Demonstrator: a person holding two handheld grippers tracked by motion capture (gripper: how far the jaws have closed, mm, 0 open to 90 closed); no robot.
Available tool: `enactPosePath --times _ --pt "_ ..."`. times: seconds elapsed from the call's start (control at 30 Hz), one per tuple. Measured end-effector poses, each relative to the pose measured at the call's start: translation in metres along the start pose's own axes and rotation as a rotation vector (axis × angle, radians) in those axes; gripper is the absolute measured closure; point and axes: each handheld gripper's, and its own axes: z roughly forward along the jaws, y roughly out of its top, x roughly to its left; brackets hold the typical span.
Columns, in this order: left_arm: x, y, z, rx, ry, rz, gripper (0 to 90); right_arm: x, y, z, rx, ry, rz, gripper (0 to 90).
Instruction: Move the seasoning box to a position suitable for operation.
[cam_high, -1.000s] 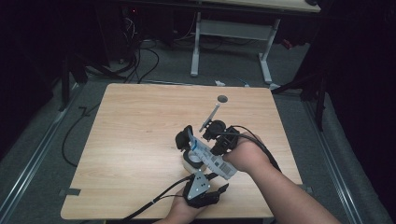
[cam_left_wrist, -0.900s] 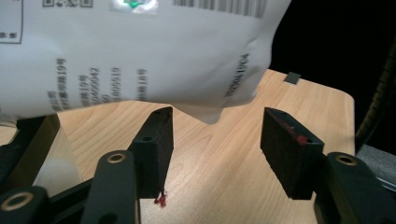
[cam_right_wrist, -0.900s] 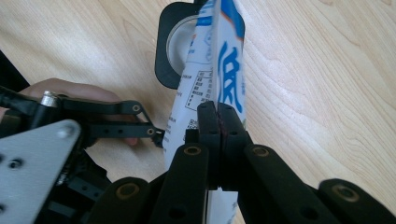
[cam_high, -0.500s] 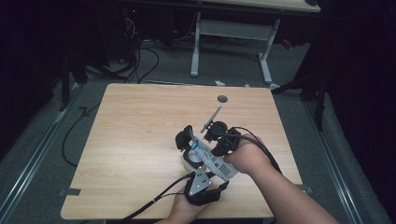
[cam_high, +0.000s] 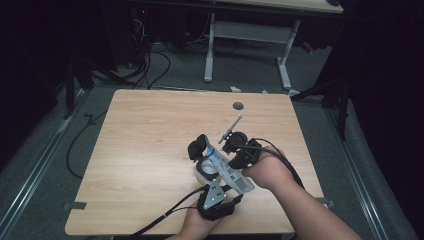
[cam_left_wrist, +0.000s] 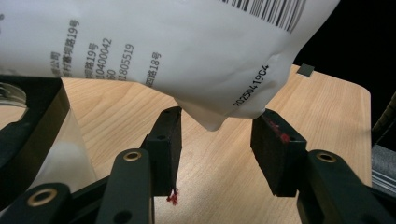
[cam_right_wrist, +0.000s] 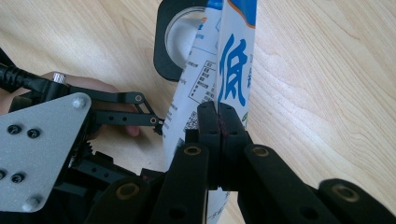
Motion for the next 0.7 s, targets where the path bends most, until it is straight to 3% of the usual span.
enactPosePath --times 0.3,0.7 --pt "-0.001 0.001 -0.002 -0.012 -0.018 0.007 49.6 -0.004 -0.004 -0.004 -0.033 -0.002 0.013 90.0" --pt "0.002 -0.003 -0.013 0.008 -0.013 0.048 47.3 -0.013 -0.012 -0.011 -0.028 -0.022 0.033 90.0"
